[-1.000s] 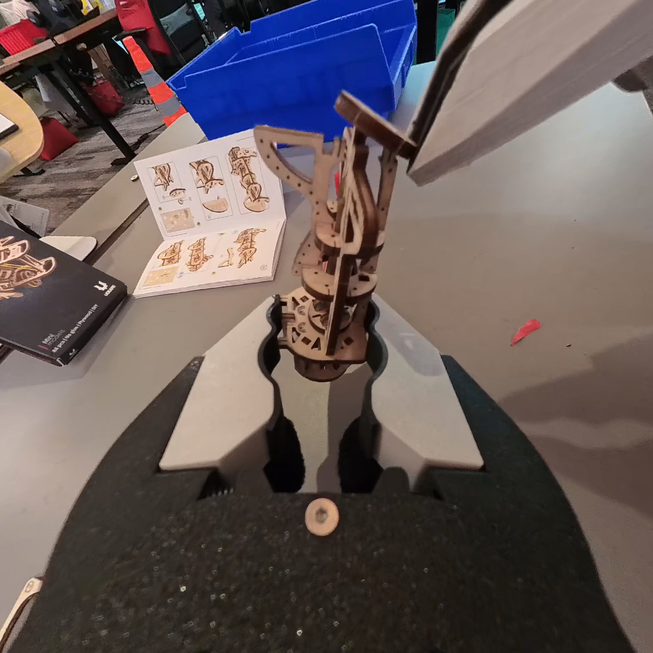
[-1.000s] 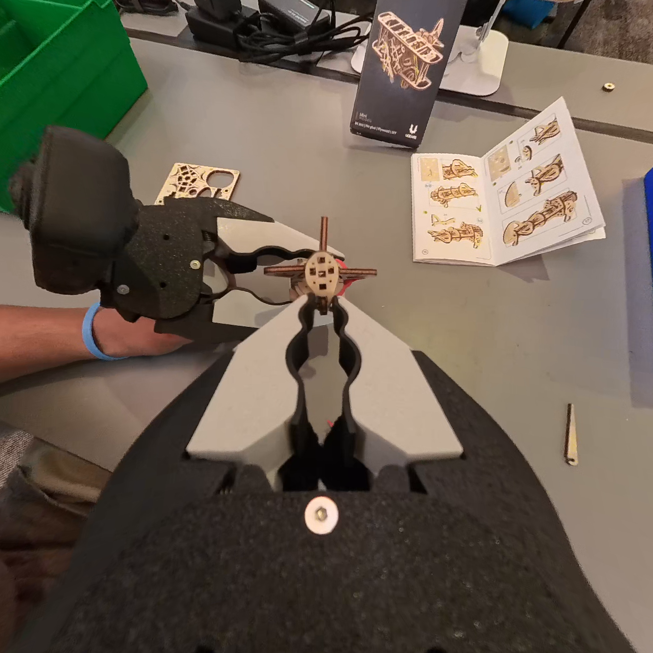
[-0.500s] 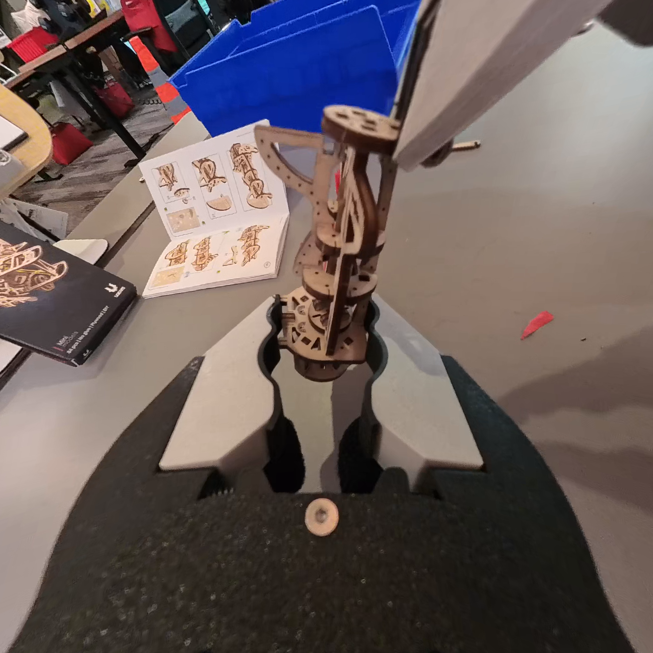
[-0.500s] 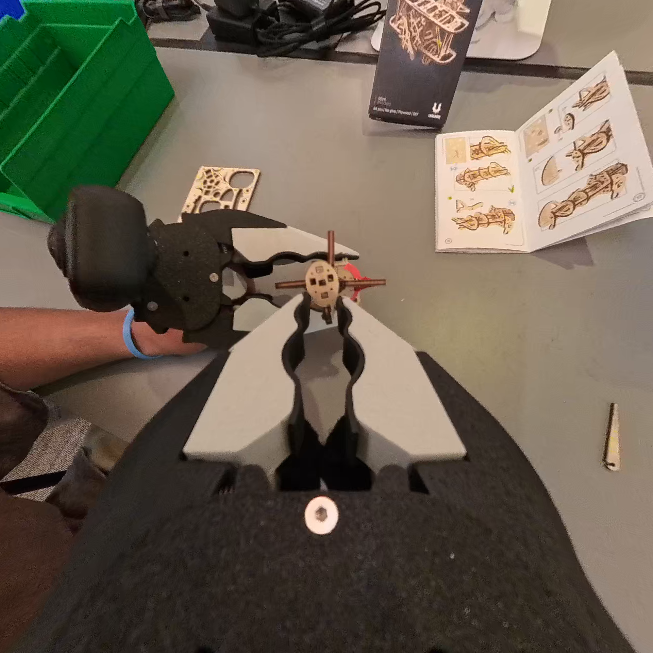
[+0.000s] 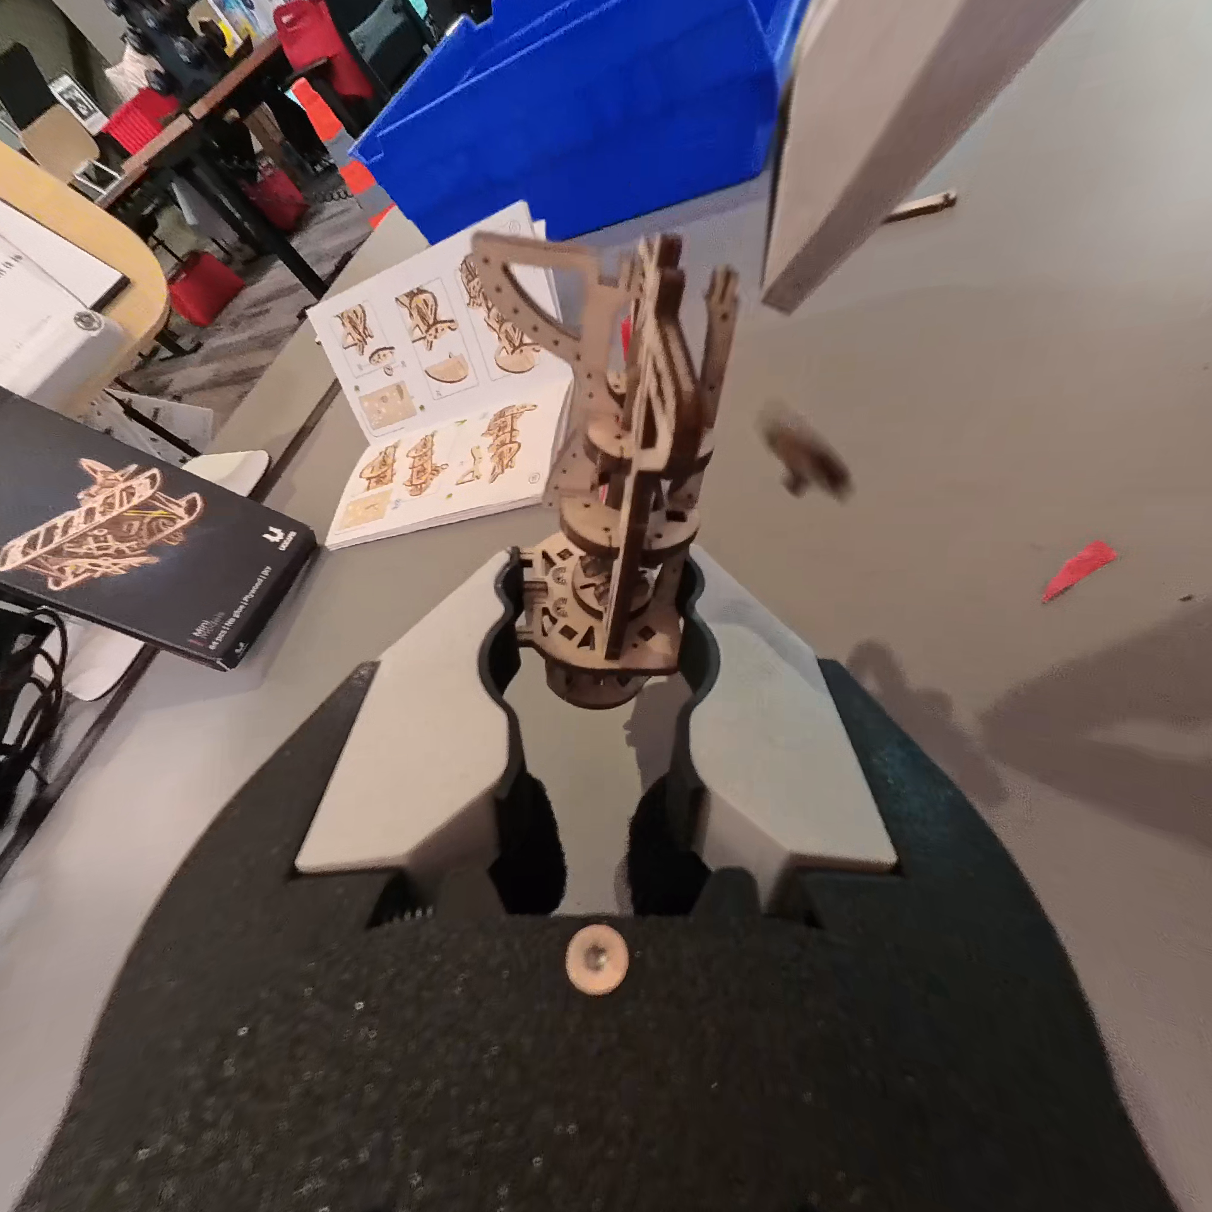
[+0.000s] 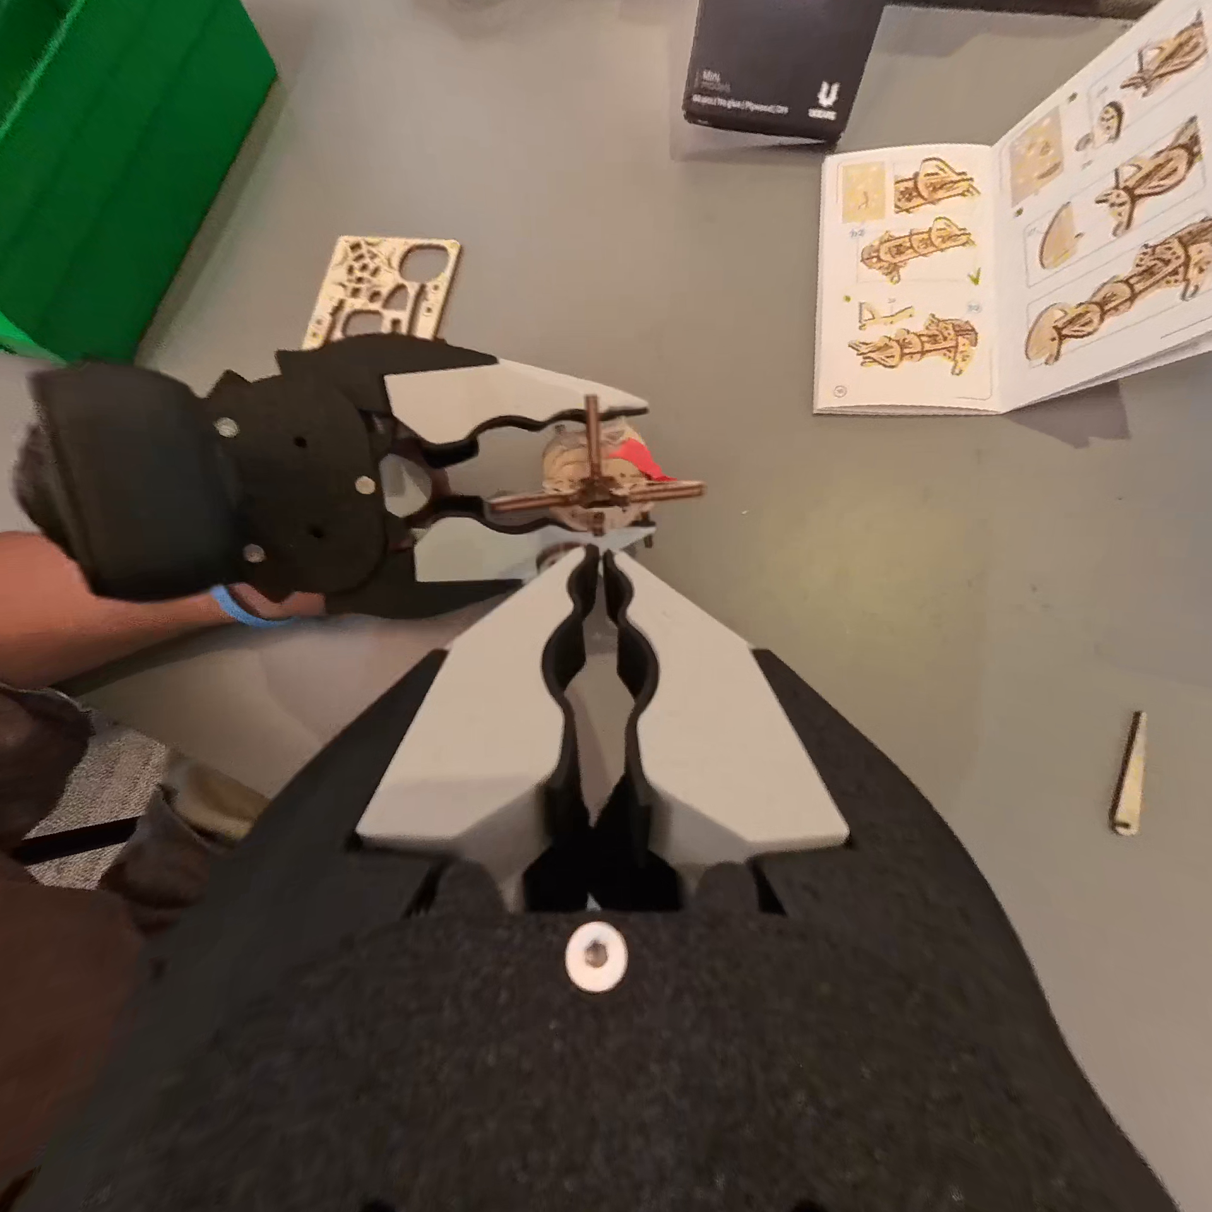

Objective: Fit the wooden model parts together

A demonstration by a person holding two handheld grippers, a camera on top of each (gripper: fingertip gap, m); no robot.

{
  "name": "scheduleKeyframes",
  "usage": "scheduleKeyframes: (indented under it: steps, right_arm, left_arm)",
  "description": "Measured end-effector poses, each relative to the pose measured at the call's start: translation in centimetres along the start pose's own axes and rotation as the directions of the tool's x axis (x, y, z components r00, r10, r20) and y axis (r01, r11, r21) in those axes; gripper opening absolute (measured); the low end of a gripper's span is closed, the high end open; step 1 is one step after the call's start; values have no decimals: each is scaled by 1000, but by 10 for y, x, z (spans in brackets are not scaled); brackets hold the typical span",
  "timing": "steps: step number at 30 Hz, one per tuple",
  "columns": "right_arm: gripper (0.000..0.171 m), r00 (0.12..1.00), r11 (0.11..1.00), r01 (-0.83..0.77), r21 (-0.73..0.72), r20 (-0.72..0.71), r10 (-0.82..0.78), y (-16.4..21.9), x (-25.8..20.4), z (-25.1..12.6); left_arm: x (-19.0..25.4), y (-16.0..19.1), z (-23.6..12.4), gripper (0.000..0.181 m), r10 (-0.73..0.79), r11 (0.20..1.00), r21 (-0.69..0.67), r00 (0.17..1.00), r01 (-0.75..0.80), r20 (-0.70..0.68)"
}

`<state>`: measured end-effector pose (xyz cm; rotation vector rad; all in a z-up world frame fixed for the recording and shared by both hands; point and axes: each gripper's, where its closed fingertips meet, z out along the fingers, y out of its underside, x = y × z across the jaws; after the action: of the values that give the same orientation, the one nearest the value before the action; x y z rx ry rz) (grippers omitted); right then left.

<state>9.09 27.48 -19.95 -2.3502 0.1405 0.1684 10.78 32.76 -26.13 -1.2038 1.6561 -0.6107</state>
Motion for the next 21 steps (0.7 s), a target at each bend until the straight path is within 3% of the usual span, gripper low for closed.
scheduleKeyframes:
  steps: [3,7,10,15,17,21]
  right_arm:
    - [0,998,999,-26,34,56,25,3,7,-2]
    - [1,988,999,-37,-8,149,38,36,23,-7]
    - [17,982,999,-23,24,190,17,61,24,-5]
    - [29,959,976,189,112,191,-207,99,9,23]
    - [33,934,946,264,187,196,-300,96,11,28]
    - [27,830,867,467,173,252,-498,91,18,33]
  left_arm:
    - [-4,5,2,44,-12,1000,-18,1000,12,3]
    - [-25,13,0,44,-86,996,-19,996,87,28]
    - [-40,18,-2,44,-202,979,1,979,202,19]
    - [-45,22,-1,44,-321,947,5,946,321,-38]
    - [-45,21,-2,44,-329,944,12,943,330,-47]
    - [-41,17,-2,44,-304,952,23,951,306,-61]
